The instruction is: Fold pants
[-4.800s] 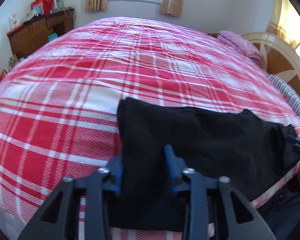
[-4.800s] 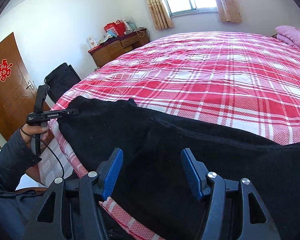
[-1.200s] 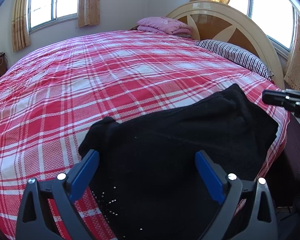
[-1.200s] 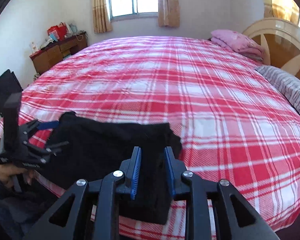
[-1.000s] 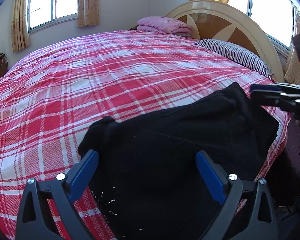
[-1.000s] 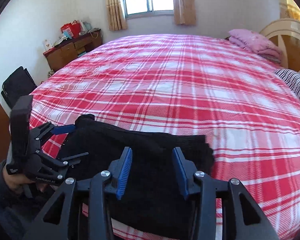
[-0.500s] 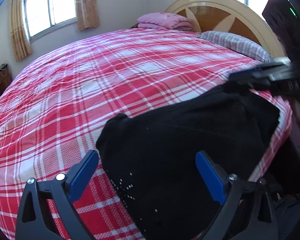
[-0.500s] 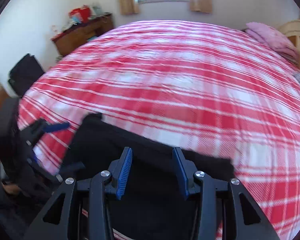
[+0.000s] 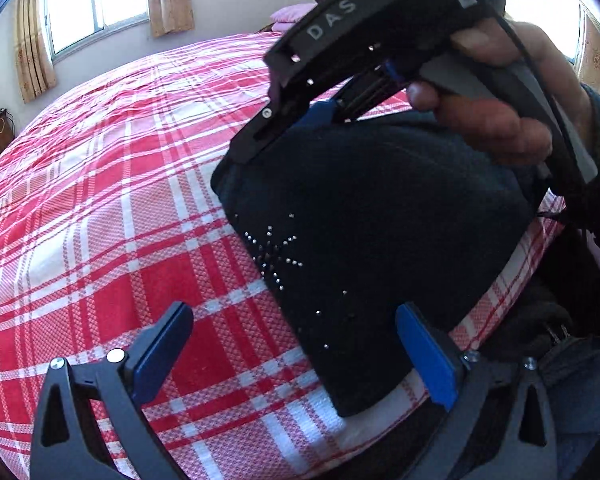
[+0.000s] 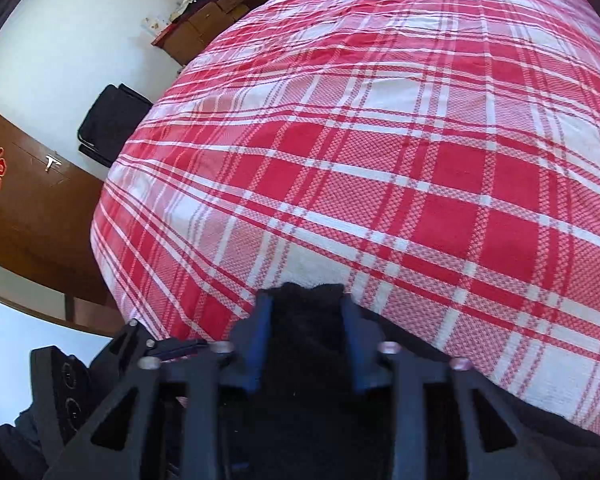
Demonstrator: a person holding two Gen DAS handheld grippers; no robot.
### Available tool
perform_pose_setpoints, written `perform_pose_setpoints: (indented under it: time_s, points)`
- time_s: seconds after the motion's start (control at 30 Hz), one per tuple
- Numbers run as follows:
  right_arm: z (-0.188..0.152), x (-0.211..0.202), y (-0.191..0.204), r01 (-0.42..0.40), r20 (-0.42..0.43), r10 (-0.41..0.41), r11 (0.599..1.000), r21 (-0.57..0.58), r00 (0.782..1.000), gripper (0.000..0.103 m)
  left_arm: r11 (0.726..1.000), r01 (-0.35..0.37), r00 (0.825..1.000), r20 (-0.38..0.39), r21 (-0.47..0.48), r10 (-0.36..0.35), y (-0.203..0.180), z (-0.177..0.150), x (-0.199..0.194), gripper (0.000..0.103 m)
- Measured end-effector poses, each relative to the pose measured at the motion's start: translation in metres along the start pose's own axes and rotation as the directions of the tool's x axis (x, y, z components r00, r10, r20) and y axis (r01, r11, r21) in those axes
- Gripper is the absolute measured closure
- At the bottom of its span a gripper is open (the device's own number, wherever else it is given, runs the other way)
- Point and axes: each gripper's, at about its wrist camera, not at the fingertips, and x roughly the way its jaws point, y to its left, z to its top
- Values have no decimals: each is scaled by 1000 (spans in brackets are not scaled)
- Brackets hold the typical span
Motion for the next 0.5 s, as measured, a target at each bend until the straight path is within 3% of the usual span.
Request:
perform_pose_setpoints:
  time_s: [0.13, 0.2, 0.27, 0.3, 0.37, 0.43, 0.5]
  points:
    - [2, -15, 8, -36, 92, 38, 999, -17, 995, 89, 999, 21, 1000, 0, -26, -21, 5, -1, 5, 0]
    - [5, -9, 5, 9, 82, -9, 1000, 1, 997, 90, 1000, 19, 1000, 4, -21, -19, 5, 0, 6, 0]
    - [7, 5, -1, 113, 47, -113, 994, 2, 992, 89, 1000, 18, 1000, 6, -20, -18, 6, -1, 7, 0]
    - [7, 10, -4, 99, 36, -100, 995, 7, 994, 89, 1000, 17, 1000, 5, -19, -17, 6, -3, 7, 0]
    - [6, 2, -11, 60, 51, -62, 997, 44, 997, 81, 1000, 14, 1000, 0, -16, -14, 6, -2, 7, 0]
    - [0, -17, -16, 71, 90, -77, 995, 64, 993, 55, 1000, 12, 1000, -11, -17, -12, 6, 0, 4, 0]
    - [-17, -53, -20, 90, 158, -98, 994, 56, 983, 55, 1000, -12, 1000, 7, -6, 12, 7, 6, -1, 0]
